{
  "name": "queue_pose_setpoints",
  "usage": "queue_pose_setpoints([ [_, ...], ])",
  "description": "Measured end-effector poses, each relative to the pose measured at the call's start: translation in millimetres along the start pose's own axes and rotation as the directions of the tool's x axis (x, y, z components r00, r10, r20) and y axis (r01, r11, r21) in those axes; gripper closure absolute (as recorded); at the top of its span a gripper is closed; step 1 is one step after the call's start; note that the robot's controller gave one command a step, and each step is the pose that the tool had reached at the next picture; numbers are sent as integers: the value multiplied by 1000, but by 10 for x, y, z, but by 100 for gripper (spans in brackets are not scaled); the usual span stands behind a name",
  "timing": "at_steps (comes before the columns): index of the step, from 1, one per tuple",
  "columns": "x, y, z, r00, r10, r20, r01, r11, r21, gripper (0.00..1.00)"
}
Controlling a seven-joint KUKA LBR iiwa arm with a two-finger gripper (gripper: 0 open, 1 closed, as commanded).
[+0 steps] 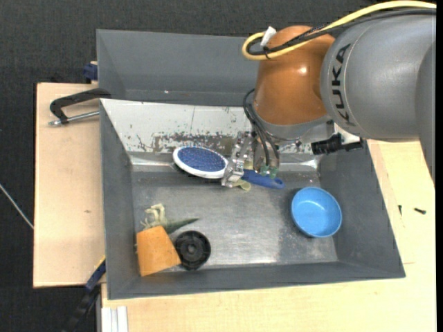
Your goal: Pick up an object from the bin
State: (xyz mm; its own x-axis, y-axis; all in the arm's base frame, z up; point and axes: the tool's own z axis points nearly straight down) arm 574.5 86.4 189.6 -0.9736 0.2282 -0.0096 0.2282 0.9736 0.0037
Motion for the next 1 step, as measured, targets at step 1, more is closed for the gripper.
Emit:
queue_pose_setpoints([
  [1,30,70,-784,999,35,1,-35,999,-2,100],
])
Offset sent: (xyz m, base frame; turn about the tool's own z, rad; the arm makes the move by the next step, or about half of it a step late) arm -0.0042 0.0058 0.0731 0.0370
